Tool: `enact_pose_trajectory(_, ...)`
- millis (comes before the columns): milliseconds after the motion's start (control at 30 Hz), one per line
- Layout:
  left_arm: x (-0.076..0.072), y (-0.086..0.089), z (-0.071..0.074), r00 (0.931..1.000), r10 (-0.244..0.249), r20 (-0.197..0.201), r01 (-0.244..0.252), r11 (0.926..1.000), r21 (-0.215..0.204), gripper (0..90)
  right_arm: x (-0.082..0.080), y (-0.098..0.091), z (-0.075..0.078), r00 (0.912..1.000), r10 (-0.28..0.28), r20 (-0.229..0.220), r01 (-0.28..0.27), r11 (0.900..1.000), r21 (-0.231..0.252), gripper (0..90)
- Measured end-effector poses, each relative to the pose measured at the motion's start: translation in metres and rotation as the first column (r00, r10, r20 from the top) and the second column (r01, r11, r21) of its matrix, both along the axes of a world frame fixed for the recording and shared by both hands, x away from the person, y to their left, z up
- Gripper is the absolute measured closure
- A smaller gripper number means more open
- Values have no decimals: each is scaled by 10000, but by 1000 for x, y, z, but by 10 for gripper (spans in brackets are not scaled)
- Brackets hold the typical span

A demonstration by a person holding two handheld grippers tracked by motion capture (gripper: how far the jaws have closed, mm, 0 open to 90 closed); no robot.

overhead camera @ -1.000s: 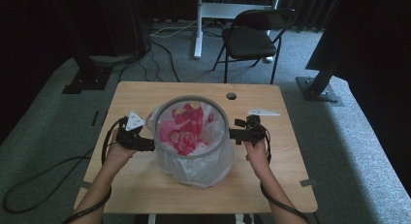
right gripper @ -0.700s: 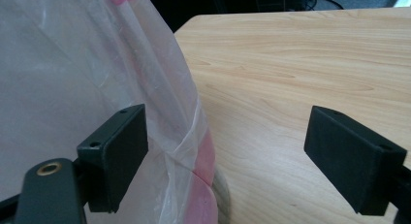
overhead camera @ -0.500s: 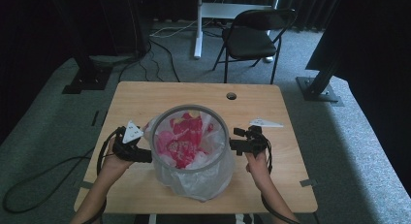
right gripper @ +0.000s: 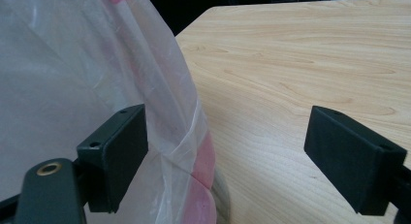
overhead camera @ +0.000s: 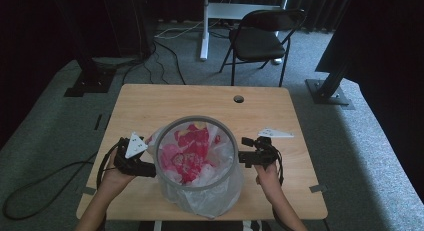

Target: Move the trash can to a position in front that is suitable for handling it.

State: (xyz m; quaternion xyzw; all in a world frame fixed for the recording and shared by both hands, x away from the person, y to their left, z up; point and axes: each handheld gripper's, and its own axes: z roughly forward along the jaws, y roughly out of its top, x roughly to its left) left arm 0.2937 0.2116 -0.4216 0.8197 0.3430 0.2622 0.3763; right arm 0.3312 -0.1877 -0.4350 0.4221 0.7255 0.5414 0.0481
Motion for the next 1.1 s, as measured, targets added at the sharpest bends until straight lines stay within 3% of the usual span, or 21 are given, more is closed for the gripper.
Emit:
enact_pose_trajectory(167, -3, -1, 1, 9997, -247, 18, 247, 9995, 179, 18, -3, 0, -1, 9999, 97, 56, -96, 9999, -70, 148)
enact_pose_trajectory(333, -1, 2, -5, 9995, -284, -113, 279, 9989, -378, 17, 1, -1, -1, 9992, 369, 152, -368, 9993, -76, 124)
enact_pose_trajectory(367, -1, 4, -7, 9994, -297, -197, 291, 9991, -319, 17, 2, -3, -2, 9990, 411, 178, -411, 9991, -41, 124)
enact_pose_trajectory(533, -4, 22, -35, 9955, 200, -922, -283, 9956, -895, 17, 9, -19, -8, 9997, 247, 74, -242, 9980, -587, 133)
enact_pose_trajectory(667, -11, 39, -57, 9872, 630, -1468, -840, 9863, -1419, 17, 11, -28, -10, 9992, 392, -67, -397, 9883, -1474, 135)
enact_pose_trajectory(800, -22, 53, -75, 9793, 965, -1778, -1250, 9797, -1567, 17, 10, -39, -11, 9982, 605, 58, -588, 9863, -1542, 135)
enact_pose_trajectory(900, -28, 57, -79, 9794, 1075, -1708, -1361, 9767, -1657, 17, 9, -43, -14, 9973, 717, 136, -679, 9805, -1842, 135)
enact_pose_trajectory(933, -33, 61, -81, 9810, 1032, -1642, -1338, 9730, -1878, 17, 8, -45, -16, 9969, 775, 132, -734, 9777, -1966, 135)
enact_pose_trajectory(1033, -38, 64, -84, 9849, 942, -1450, -1238, 9696, -2113, 18, 0, -51, -24, 9898, 1424, 62, -1366, 9600, -2444, 135)
enact_pose_trajectory(1100, -40, 65, -89, 9864, 894, -1379, -1191, 9669, -2255, 17, -4, -56, -25, 9881, 1538, -44, -1504, 9588, -2411, 136)
